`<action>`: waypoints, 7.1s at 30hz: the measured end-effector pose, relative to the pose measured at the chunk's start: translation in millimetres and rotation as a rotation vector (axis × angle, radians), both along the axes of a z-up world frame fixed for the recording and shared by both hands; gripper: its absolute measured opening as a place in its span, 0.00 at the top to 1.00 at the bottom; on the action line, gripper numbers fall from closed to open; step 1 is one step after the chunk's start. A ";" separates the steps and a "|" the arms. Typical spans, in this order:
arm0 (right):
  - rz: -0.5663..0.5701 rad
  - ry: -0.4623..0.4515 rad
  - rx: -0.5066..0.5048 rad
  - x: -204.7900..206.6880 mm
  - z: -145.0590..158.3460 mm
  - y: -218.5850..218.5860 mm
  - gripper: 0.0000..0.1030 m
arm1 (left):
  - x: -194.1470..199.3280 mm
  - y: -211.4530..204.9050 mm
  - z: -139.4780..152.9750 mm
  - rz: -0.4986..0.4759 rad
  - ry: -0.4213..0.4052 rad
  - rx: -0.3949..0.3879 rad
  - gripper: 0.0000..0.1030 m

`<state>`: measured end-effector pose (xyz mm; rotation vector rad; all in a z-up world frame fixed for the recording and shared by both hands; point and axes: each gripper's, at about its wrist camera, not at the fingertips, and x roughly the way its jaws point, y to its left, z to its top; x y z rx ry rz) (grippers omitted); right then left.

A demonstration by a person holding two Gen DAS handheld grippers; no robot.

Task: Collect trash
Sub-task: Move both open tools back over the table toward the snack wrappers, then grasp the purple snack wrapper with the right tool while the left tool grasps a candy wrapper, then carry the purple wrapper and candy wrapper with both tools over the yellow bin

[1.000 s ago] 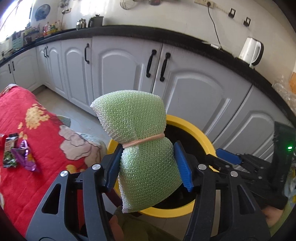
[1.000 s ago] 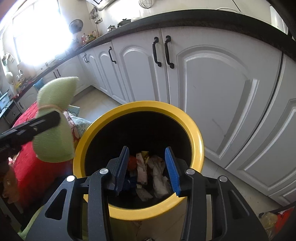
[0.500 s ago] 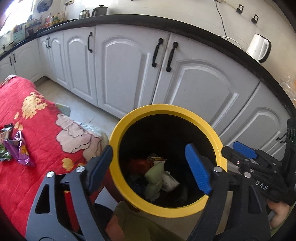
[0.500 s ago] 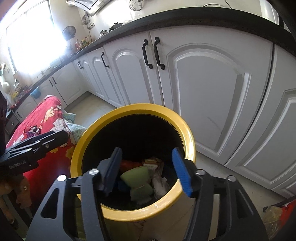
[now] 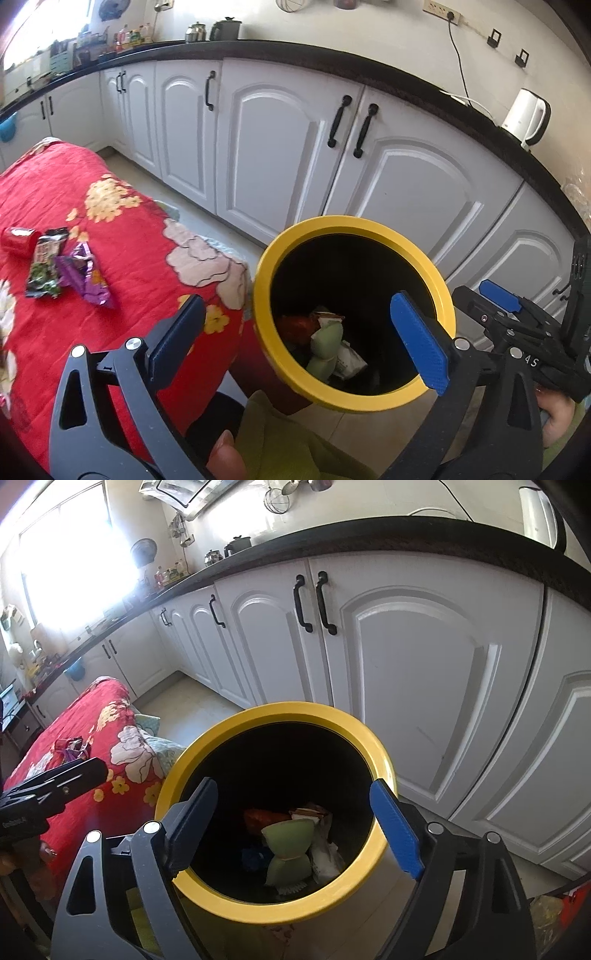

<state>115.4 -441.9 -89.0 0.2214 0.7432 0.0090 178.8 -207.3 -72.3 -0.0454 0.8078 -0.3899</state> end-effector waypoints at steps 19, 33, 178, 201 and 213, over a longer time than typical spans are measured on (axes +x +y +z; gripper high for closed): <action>0.083 -0.085 -0.006 -8.5 35.3 34.8 0.20 | -26.6 54.9 29.5 0.107 -0.084 -0.025 0.11; 0.171 -0.170 0.003 -19.5 69.0 76.0 0.12 | -47.2 97.9 54.5 0.186 -0.152 -0.052 0.11; 0.433 -0.090 0.042 34.7 51.9 183.0 0.77 | -67.6 215.4 71.2 0.417 -0.197 -0.051 0.89; 0.259 -0.124 0.057 21.2 57.5 92.1 0.77 | -58.7 140.4 77.8 0.279 -0.227 -0.026 0.89; 0.182 -0.112 0.048 16.0 43.2 55.3 0.77 | -48.4 92.2 72.8 0.182 -0.227 -0.001 0.89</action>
